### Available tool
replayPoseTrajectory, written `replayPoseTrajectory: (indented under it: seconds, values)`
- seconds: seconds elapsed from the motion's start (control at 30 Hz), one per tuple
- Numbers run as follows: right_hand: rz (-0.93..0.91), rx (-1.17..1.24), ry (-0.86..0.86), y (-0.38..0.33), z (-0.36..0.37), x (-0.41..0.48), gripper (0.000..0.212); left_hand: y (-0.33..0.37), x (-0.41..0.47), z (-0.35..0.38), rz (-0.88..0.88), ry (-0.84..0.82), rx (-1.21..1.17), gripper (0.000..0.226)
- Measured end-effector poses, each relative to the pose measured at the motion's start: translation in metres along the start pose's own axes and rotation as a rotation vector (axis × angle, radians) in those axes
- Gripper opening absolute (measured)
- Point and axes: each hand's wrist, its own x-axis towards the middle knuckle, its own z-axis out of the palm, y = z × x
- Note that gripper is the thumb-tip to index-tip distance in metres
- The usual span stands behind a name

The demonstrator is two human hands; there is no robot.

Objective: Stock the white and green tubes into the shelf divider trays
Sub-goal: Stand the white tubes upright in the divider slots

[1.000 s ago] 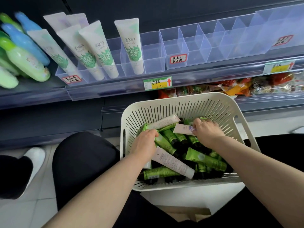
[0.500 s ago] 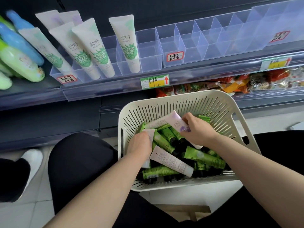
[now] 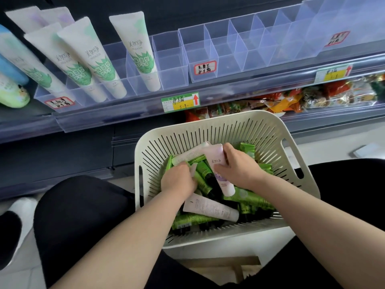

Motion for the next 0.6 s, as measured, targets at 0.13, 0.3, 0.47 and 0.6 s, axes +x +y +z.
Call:
replayPoseTrajectory:
  seconds: [0.13, 0.3, 0.47, 0.6]
  values:
    - [-0.033, 0.038, 0.044, -0.001, -0.004, 0.000, 0.024, 0.000, -0.001, -0.020, -0.024, 0.054, -0.334, 0.011]
    - [-0.036, 0.076, 0.137, -0.008, -0.015, -0.003, 0.028, -0.003, -0.014, -0.053, 0.000, 0.129, -0.547, 0.010]
    - [-0.060, 0.122, 0.202, -0.023, -0.024, -0.016, 0.017, -0.002, -0.034, -0.081, 0.075, 0.316, -0.578, 0.016]
    - [-0.111, 0.142, 0.275, -0.042, -0.043, -0.022, 0.012, 0.004, -0.048, -0.112, 0.155, 0.401, -0.610, 0.015]
